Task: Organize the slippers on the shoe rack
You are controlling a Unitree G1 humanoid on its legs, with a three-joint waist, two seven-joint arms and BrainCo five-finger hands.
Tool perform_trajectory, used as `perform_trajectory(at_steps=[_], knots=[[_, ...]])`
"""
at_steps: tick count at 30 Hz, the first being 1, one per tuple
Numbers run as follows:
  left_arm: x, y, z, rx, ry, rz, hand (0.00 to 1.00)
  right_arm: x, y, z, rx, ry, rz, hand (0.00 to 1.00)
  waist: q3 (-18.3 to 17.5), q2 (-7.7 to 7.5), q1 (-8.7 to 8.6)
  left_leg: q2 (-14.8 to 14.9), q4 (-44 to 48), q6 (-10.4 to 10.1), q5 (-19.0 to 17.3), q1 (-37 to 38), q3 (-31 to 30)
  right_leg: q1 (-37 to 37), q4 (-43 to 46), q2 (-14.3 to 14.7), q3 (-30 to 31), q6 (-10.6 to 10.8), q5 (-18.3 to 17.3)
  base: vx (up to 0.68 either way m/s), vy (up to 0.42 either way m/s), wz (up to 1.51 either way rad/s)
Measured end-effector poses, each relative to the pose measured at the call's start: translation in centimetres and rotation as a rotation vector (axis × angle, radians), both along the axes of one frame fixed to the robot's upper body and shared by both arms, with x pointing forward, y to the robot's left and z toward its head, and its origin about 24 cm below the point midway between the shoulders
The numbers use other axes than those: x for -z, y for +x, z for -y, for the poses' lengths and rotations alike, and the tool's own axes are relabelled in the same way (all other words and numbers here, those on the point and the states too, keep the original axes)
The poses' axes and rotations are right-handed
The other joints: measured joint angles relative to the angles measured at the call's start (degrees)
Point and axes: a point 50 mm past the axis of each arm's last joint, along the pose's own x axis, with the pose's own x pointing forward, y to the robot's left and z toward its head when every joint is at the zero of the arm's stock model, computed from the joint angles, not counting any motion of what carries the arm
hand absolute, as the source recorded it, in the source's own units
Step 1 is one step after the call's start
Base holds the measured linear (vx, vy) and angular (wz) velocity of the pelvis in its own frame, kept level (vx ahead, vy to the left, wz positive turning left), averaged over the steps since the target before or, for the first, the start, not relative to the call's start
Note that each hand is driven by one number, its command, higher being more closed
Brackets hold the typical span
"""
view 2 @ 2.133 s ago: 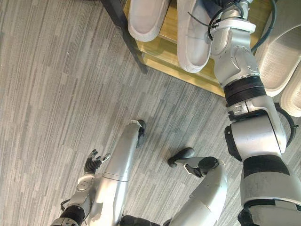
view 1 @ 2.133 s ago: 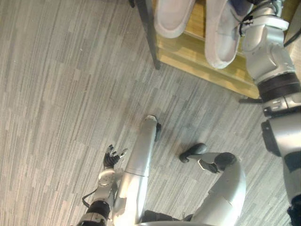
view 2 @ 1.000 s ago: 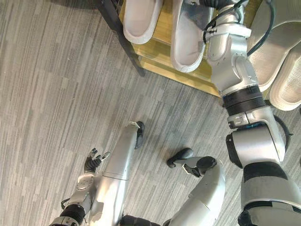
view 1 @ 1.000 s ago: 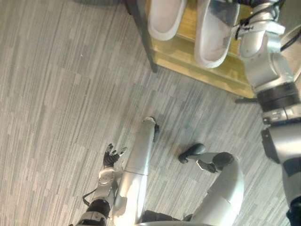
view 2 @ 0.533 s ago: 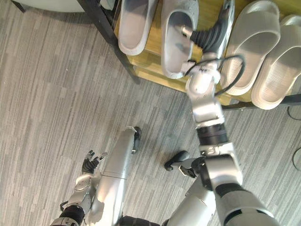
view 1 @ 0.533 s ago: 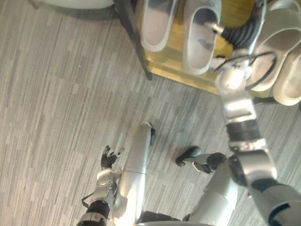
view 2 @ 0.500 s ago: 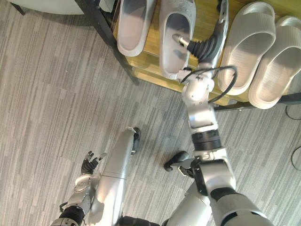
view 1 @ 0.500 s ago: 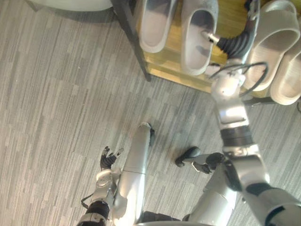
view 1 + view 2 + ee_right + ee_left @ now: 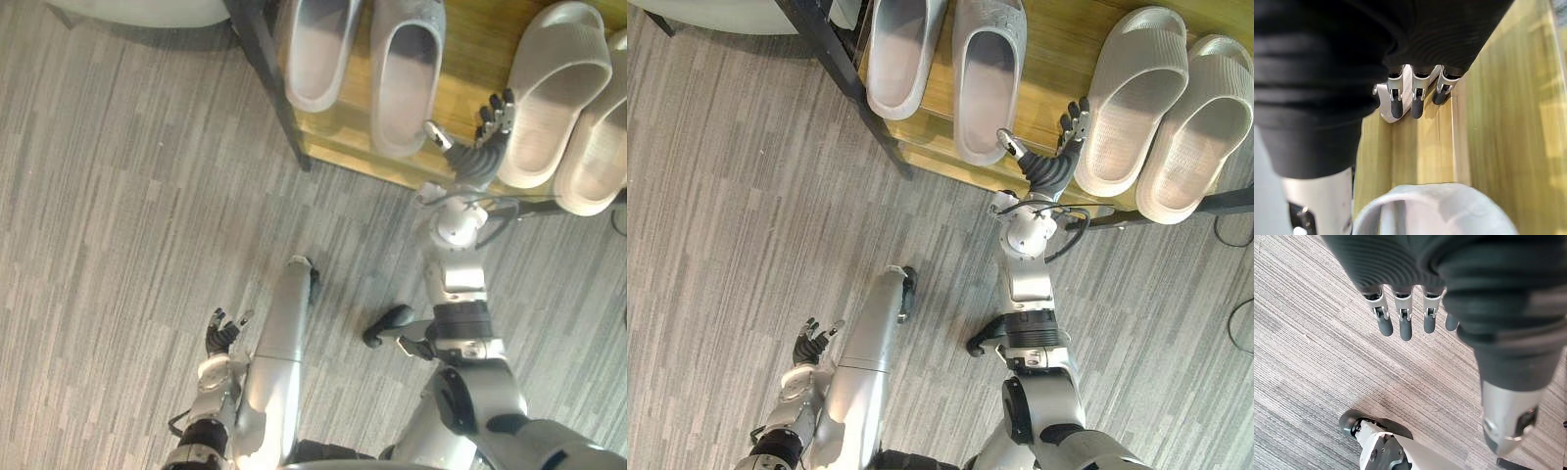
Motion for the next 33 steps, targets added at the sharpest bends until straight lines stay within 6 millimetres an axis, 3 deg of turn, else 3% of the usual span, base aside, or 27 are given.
perform_trajectory(at_steps=[7, 11, 19, 23, 33], knots=[[0.1, -0.1, -0.1, 0.000, 0.000, -0.005, 0.00, -0.1, 0.4, 0.1, -0.102, 0.080, 0.052, 0.00, -0.39, -0.17, 0.03, -0.01, 0.56, 0.07, -0.06, -1.04, -0.37, -0.50, 0.22, 0.00, -0.29, 0.06, 0.09, 0.00, 0.000, 0.00], [0.3, -0.5, -0.4, -0.021, -0.004, -0.014, 0.00, -0.3, 1.1, -0.6, -0.163, 0.103, 0.051, 0.00, -1.74, -1.06, 0.11, -0.06, 0.66, 0.06, -0.04, -1.75, -0.43, -1.20, 0.30, -0.04, -0.35, -0.04, 0.16, 0.00, 0.000, 0.00], [0.3, -0.4, -0.4, -0.032, -0.013, -0.010, 0.00, -1.5, 1.9, -4.2, -0.295, 0.086, 0.055, 0.00, -1.78, -0.99, 0.79, -0.28, 0.70, 0.05, -0.04, -2.10, -0.81, -1.08, 0.33, -0.15, -0.82, 0.08, 0.08, 0.00, 0.000, 0.00], [0.2, -0.3, -0.3, -0.031, -0.015, -0.006, 0.00, -2.1, 2.3, -5.0, -0.324, 0.081, 0.052, 0.00, -1.84, -0.90, 1.36, -0.31, 0.70, 0.04, -0.05, -2.22, -0.94, -1.06, 0.34, -0.16, -1.00, 0.11, 0.04, 0.00, 0.000, 0.00], [0.3, -0.2, 0.1, -0.034, -0.031, -0.007, 0.00, -2.5, 3.0, -4.7, -0.309, 0.096, 0.036, 0.00, -2.88, 0.14, 2.73, -0.42, 1.25, -0.32, -0.01, -3.10, -1.73, -1.18, 1.14, -0.28, -1.80, -0.01, -0.64, 0.01, -0.005, 0.02]])
